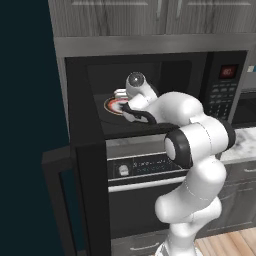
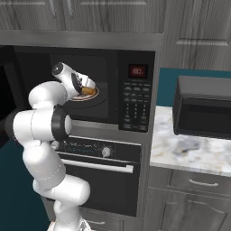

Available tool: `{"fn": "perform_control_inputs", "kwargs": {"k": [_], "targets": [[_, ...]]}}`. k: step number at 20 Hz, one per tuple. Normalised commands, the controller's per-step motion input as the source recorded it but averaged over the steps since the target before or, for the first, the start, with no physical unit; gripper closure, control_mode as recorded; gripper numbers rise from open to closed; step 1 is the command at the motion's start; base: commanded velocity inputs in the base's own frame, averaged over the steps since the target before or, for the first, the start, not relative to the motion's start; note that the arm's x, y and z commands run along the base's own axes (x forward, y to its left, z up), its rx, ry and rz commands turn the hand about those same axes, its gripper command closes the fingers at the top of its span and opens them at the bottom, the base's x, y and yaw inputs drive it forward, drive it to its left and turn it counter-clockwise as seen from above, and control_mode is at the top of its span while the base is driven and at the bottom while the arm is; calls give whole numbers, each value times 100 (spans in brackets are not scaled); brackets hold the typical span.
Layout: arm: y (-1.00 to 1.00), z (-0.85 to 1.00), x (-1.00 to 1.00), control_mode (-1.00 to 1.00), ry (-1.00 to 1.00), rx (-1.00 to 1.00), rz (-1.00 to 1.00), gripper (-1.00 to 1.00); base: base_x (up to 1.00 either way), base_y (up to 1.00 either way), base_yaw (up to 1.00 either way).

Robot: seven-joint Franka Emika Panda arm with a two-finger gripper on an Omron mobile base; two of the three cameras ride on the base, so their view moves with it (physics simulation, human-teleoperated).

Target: Retrieve the reheated potato from the microwave, then place the potato, cheese, and condiment on the cutting board.

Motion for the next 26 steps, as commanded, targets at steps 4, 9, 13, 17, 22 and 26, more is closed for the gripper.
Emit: {"fn": "perform_control_inputs", "kwargs": {"k": [4,9,13,17,22,26], "targets": [[-1,-13,16,-100,7,5,-5,-100,0,0,0],[-4,-18,11,-100,6,5,-4,-100,0,0,0],[0,-30,-11,-100,3,1,-1,-100,0,0,0],[0,-24,-20,-100,0,0,-1,-100,0,0,0],[-3,-15,-12,-100,0,0,0,-100,0,0,0],[-13,-8,1,-100,0,0,0,-100,0,0,0]]}}
